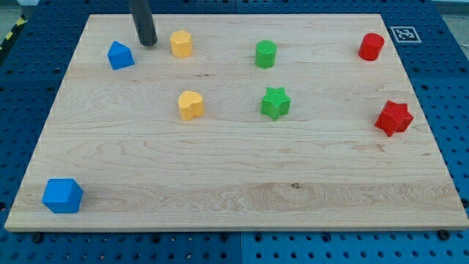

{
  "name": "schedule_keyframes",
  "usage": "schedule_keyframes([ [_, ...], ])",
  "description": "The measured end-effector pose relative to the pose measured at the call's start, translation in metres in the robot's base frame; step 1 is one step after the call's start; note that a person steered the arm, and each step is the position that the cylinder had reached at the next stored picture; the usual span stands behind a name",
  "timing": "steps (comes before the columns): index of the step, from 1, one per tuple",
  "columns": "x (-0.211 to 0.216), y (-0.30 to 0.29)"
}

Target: Push blue triangle closer to blue cube

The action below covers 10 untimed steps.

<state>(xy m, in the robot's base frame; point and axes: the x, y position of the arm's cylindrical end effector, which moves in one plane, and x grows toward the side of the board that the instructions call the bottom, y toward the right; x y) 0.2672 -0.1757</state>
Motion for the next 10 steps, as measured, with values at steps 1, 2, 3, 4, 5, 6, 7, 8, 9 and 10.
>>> schedule_keyframes([
  [1,0.002,-0.050],
  [2,0.030,-0.054],
  [3,0.045,-0.029],
  [4,0.045,-0.019],
  [5,0.049,0.000],
  [6,0.072,0.000],
  [7,0.085,0.007],
  [8,0.102,0.011],
  [9,0.102,0.010],
  [10,0.103,-0.003],
])
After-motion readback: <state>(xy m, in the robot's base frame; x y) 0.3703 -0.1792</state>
